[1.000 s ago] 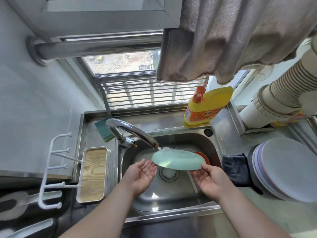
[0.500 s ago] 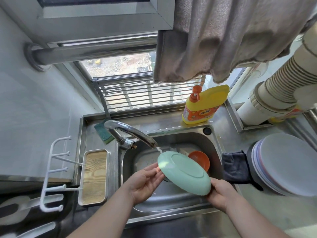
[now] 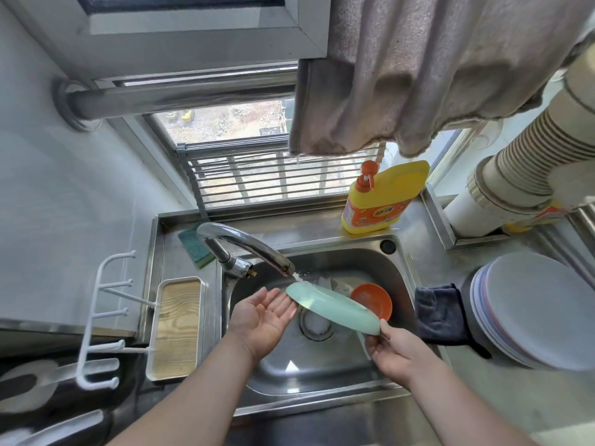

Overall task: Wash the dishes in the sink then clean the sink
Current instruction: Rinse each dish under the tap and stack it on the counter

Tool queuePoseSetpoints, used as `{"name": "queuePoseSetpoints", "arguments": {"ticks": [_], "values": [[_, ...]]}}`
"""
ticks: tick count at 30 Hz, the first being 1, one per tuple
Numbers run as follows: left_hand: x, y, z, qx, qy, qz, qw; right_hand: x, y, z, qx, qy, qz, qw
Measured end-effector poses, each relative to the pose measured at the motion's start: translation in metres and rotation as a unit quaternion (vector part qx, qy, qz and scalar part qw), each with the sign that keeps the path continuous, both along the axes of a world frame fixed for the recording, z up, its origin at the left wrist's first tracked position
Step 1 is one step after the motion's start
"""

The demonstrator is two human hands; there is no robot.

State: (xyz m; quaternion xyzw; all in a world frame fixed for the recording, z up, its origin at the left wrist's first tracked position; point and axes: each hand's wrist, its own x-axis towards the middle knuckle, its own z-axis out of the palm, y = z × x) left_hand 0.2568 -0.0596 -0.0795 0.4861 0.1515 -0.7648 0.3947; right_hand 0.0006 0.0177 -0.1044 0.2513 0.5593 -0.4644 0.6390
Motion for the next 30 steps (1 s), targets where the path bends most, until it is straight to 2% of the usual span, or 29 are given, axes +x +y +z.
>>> {"name": "queuePoseSetpoints", "arguments": {"ticks": [7,14,18,23,30], "values": [[0.014,0.017,0.007,-0.005,-0.033,-0.049,0.998,-0.005,0.009,0.006,-0.016,0.013,0.061,0.998],[-0.003,0.029,0.015,-0.01,-0.013,-0.148,0.989,-0.027,0.018,0.01,-0.045,0.035,0.101,0.993],[-0.016,0.033,0.019,-0.008,-0.029,-0.238,0.971,-0.037,0.023,0.019,-0.075,0.032,0.092,0.992],[-0.014,0.036,0.008,0.002,-0.098,-0.37,0.924,-0.035,0.022,0.018,-0.085,0.063,0.093,0.99],[0.001,0.045,0.004,0.01,-0.182,-0.387,0.904,0.008,0.005,0.031,-0.073,0.1,0.124,0.985]]}}
